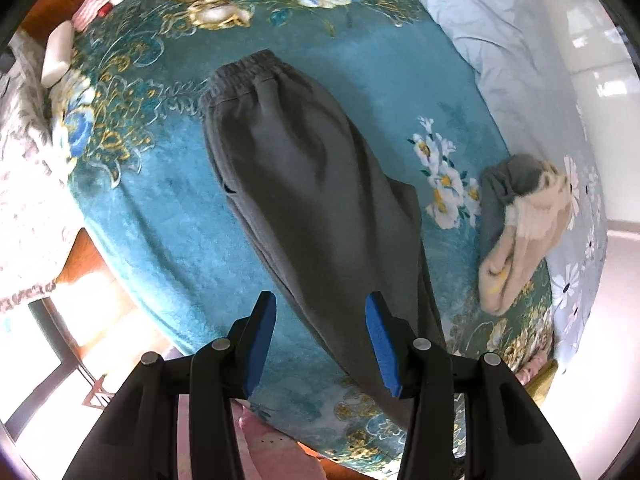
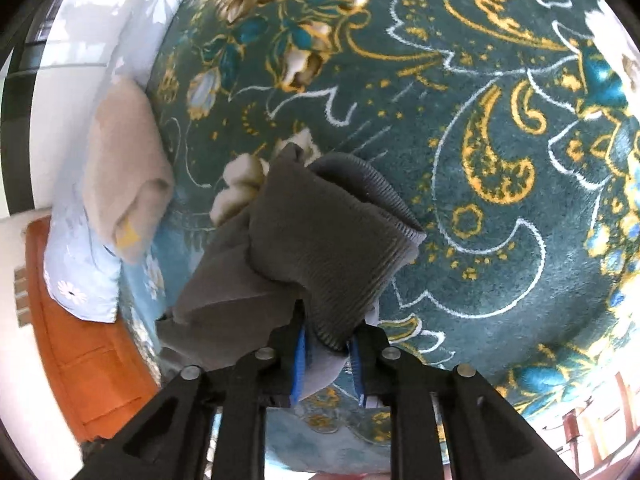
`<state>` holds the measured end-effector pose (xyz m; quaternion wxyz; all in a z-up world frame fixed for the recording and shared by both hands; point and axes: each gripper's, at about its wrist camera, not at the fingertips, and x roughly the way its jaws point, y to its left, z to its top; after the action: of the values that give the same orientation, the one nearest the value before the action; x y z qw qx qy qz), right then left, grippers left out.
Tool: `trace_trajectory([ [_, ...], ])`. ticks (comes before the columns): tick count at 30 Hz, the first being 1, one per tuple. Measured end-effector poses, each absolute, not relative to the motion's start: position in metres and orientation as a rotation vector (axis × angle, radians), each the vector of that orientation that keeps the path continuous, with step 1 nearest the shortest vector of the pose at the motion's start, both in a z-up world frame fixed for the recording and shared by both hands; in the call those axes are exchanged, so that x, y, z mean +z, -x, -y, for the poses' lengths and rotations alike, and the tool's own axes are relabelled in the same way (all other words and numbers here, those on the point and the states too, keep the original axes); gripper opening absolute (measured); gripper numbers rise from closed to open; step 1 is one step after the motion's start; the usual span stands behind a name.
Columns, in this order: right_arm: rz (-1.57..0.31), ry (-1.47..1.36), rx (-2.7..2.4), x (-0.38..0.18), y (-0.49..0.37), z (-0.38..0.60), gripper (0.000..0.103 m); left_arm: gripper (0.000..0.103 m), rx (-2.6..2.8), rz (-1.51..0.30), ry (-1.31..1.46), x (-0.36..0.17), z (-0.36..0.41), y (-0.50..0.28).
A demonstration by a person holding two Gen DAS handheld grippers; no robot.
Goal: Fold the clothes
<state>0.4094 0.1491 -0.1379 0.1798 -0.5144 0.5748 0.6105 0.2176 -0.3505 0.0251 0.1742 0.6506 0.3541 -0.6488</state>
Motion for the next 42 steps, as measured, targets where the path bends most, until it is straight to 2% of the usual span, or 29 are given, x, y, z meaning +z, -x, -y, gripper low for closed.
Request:
trace_trajectory([
  [1,-1.619,1.459,1.719,-0.140,-0.411,-0.151,0.040,0.047,-1.833,-1.014,-1.842,0.025,0.350,-0.219],
  [3,-1.609,1.469,1.706,-0.144,-0.413,-0.154,0.055,0.047,-1.825,-1.018,-1.842,0.024,0.349,-0.220],
  [5,-1.602,1.478,1.693,-0.148,-0.415,-0.158,0.055,0.047,-1.830,-1.012,-1.843,0.026,0.346,-0.222],
  [10,-1.731,1.396,1.662,-0.159,-0.418,-0.161,0.055,0.047,-1.853,-0.984,-1.829,0.033,0.344,-0.227],
  [17,-1.763,1.393,1.591,-0.178,-0.407,-0.160,0.056,0.047,-1.843,-0.982,-1.801,0.038,0.346,-0.243],
  [20,-1.759,1.387,1.583,-0.178,-0.403,-0.160,0.053,0.047,-1.852,-0.982,-1.786,0.044,0.349,-0.251],
  [24,-1.738,1.382,1.617,-0.169,-0.397,-0.157,0.036,0.047,-1.836,-1.020,-1.741,0.048,0.360,-0.261],
  [27,-1.699,1.378,1.684,-0.152,-0.388,-0.155,0.030,0.047,-1.822,-1.066,-1.711,0.048,0.369,-0.266],
  [31,-1.562,1.390,1.863,-0.107,-0.367,-0.147,0.029,0.047,-1.809,-1.113,-1.708,0.041,0.380,-0.265],
  [38,-1.070,1.479,2.246,-0.013,-0.294,-0.086,0.029,0.047,-1.792,-1.185,-1.750,0.020,0.403,-0.253],
  [42,-0.830,1.530,2.366,0.023,-0.257,-0.021,0.029,0.047,-1.866,-1.146,-1.784,0.020,0.430,-0.234],
])
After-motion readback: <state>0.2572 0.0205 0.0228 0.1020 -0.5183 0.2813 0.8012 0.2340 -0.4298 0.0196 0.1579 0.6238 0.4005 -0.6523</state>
